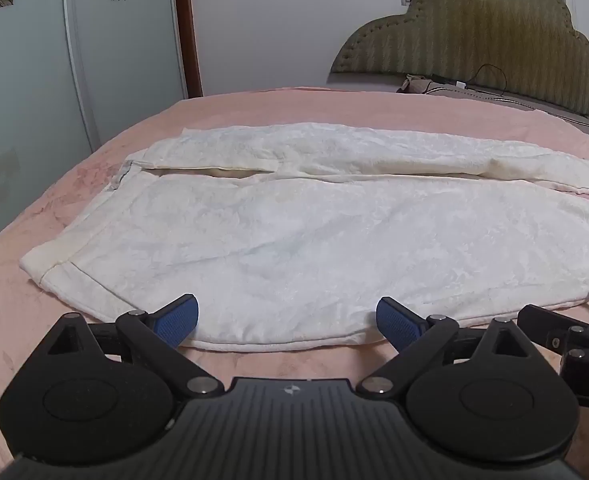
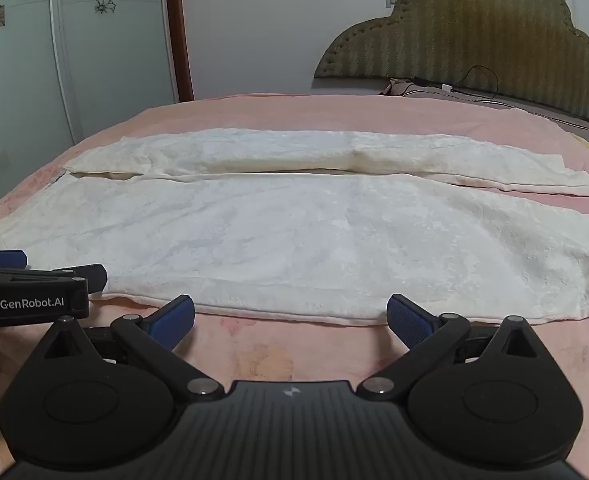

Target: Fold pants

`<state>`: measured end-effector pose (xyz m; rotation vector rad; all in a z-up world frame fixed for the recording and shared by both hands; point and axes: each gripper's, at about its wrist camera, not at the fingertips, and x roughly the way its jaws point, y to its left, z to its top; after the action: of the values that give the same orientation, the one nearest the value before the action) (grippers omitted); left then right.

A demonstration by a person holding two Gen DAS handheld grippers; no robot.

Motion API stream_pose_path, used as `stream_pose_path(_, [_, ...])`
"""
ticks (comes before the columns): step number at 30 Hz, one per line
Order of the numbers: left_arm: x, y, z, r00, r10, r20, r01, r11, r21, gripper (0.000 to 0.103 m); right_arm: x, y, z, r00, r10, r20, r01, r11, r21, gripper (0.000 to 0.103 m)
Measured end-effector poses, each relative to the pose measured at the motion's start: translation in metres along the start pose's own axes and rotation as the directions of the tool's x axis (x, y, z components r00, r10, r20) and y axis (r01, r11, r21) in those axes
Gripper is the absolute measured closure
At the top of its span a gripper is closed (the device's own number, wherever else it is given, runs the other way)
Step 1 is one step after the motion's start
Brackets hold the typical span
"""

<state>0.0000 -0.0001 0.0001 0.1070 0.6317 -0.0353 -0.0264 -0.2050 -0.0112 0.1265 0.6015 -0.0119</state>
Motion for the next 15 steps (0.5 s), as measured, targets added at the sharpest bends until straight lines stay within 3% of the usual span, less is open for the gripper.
stream_pose_path(15, [0.0025, -0.0033, -0.0032, 1.000, -0.002, -0.007, 0.002, 1.000, -0.003, 0.006, 0.0004, 0.0024, -0.0006, 1.000, 0.019, -0.008, -0.019, 1.000, -0.005, 0.000])
